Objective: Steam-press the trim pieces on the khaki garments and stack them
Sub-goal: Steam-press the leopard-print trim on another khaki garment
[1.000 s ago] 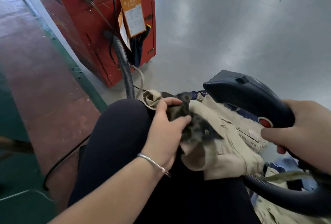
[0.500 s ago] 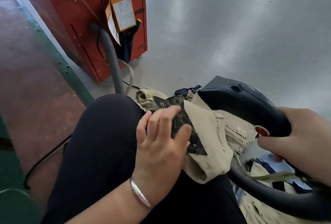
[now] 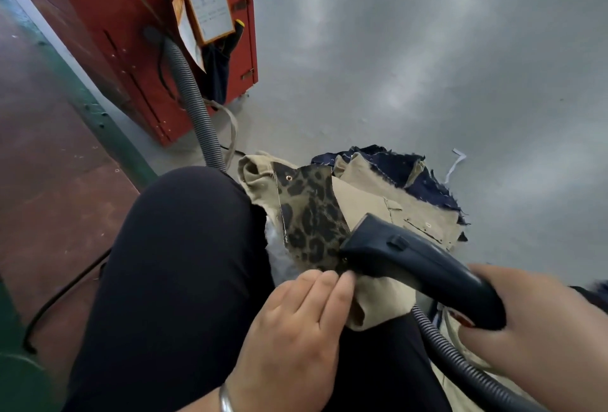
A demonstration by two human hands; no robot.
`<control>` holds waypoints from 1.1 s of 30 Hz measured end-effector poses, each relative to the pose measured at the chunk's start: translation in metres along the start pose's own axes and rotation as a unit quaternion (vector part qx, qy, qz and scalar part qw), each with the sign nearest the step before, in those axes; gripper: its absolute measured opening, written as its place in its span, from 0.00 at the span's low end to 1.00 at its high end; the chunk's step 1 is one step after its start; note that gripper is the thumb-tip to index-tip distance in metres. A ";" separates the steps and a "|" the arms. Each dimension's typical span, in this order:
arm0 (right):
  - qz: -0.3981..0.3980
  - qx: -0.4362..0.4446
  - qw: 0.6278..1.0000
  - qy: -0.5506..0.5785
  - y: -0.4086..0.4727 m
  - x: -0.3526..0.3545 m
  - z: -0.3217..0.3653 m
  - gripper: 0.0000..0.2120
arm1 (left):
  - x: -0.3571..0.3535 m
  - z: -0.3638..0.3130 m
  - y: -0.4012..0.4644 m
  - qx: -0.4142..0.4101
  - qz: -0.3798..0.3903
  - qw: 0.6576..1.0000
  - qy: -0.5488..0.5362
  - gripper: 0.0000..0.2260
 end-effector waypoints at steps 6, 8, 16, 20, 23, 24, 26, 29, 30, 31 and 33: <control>-0.060 0.015 0.998 -0.022 0.033 0.013 0.037 0.08 | -0.001 0.004 0.010 0.038 0.038 0.998 -0.013 0.18; -0.057 0.018 0.998 -0.037 0.043 0.016 0.043 0.07 | 0.002 0.006 0.011 0.039 0.031 0.999 -0.012 0.18; -0.070 0.038 0.997 0.006 0.094 0.030 0.064 0.04 | 0.000 0.001 0.008 0.030 0.004 0.999 0.039 0.15; -0.094 0.017 0.990 0.099 0.134 0.039 0.070 0.07 | 0.003 -0.001 0.007 0.026 0.002 0.999 0.032 0.15; -0.104 0.000 0.983 0.154 0.132 0.048 0.051 0.05 | 0.007 -0.002 0.011 0.034 0.010 0.999 0.026 0.14; -0.103 0.001 0.981 0.162 0.125 0.050 0.042 0.05 | 0.008 -0.001 0.013 0.036 0.015 0.999 0.022 0.14; -0.099 0.006 0.980 0.169 0.105 0.052 0.026 0.06 | 0.009 0.004 0.019 0.030 0.026 0.999 0.017 0.14; -0.102 0.008 0.982 0.161 0.067 0.046 0.010 0.07 | 0.007 0.008 0.033 0.004 0.036 0.999 0.009 0.13; -0.101 0.007 0.982 0.162 0.055 0.044 0.006 0.07 | 0.006 0.009 0.037 0.000 0.036 0.999 0.003 0.13; -0.099 0.007 0.981 0.165 0.045 0.040 0.003 0.07 | 0.005 0.009 0.039 0.000 0.034 0.999 -0.005 0.13; -0.093 0.005 0.981 0.170 0.029 0.036 -0.001 0.08 | 0.005 0.006 0.039 0.007 0.031 0.999 -0.017 0.13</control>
Point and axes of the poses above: each hand's wrist, its own y-axis towards the middle knuckle, its own x-axis out of the back of the hand, z = x × y, the point moved 2 cm from there along y, towards the middle knuckle, and after that the axes turned 1 degree about z, right-handed, at the moved point
